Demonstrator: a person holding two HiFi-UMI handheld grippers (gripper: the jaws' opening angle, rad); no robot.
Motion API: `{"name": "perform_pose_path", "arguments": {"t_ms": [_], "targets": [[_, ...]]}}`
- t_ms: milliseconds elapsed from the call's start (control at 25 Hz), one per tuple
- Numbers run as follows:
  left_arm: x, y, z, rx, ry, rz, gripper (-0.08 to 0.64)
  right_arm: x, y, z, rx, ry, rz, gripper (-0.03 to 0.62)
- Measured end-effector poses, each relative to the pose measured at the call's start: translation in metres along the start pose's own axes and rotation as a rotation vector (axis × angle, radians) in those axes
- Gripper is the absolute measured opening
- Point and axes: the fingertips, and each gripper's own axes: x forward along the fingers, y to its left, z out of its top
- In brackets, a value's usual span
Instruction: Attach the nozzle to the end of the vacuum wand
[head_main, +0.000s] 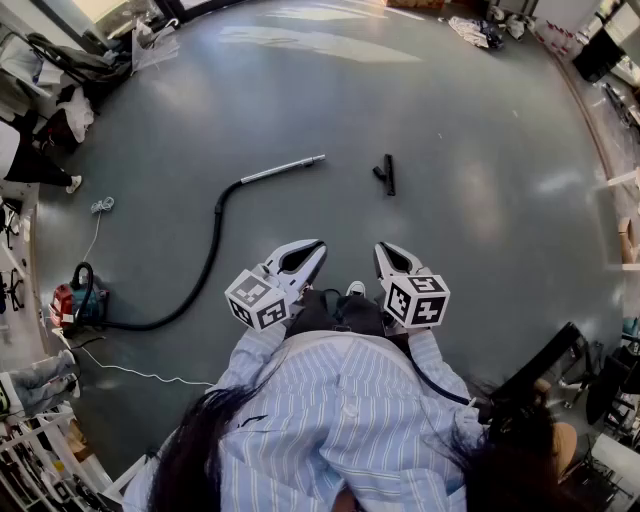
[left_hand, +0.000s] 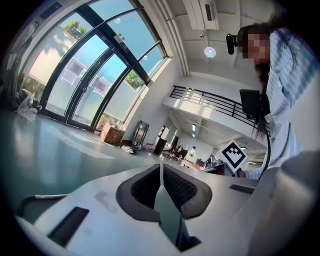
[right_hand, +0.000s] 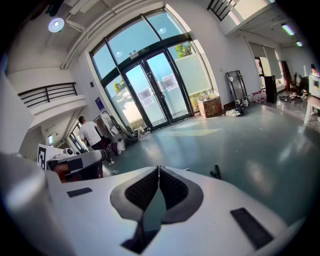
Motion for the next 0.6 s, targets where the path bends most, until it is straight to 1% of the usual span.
{"name": "perform_pose_path", "arguments": {"t_ms": [200,320,600], "targets": [[0.018,-0.003,0.007,0.005,-0.024,0.017,0.005,-0.002,-0.02,0.008,-0.008,0.006,0.01,0.012],[0.029,-0.005,0.009,0.012,-0.045,0.045,0.006,-0.007,-0.033,0.011,-0.008,0.007,0.013,0.012],[0.061,-0.017,0.013,-0.021,-0.091,0.081,0.006,-0.024,-0.07,0.024,-0.012,0.002,0.022,0.012]]}}
